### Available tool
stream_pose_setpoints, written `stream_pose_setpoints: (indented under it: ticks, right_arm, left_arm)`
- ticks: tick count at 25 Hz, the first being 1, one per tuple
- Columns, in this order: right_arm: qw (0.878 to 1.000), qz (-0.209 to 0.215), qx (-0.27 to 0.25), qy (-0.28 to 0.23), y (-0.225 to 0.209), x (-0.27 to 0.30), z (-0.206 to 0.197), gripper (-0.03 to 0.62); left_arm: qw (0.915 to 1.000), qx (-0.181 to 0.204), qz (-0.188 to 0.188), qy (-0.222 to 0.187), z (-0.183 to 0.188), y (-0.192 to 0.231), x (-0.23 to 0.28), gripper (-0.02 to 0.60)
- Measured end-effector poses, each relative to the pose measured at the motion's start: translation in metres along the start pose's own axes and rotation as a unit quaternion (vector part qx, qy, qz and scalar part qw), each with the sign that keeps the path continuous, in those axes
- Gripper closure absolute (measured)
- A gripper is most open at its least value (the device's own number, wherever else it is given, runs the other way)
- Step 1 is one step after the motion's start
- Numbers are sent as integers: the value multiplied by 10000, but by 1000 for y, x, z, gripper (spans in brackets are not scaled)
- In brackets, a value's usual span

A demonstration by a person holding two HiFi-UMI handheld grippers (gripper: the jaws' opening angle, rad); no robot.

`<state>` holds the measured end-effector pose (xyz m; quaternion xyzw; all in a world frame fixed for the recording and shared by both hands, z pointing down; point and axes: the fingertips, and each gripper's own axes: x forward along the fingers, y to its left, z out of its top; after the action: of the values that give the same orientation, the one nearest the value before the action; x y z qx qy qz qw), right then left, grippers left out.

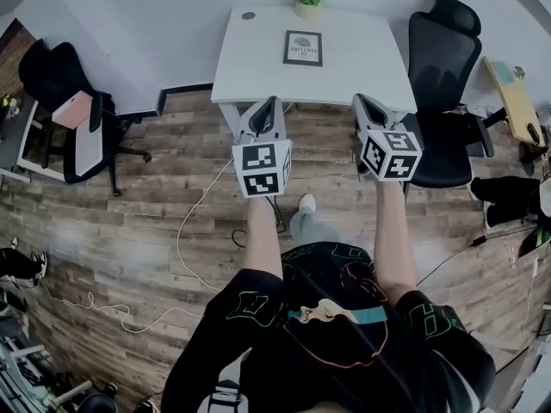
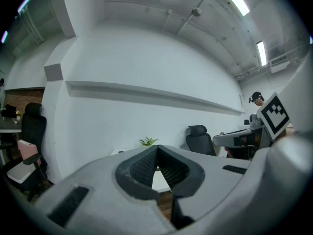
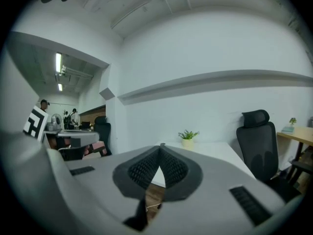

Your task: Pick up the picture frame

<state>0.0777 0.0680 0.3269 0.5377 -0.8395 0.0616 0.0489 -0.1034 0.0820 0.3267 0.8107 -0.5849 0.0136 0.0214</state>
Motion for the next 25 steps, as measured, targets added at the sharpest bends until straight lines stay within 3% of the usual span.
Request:
stream_pose_setpoints:
  ticks: [4, 16, 25]
  right_arm:
    - [9998, 1, 187, 101, -14, 26, -9, 590]
    - [9962, -214, 834, 159, -87, 98, -14, 591]
    - [9954, 65, 910, 299, -97, 165, -16, 591]
  left_arm:
    - [9994, -43, 323, 99, -9, 19, 25, 574]
    - [9991, 79, -25, 414, -10, 14, 121, 574]
    - [9982, -113, 172, 559, -23, 39, 165, 574]
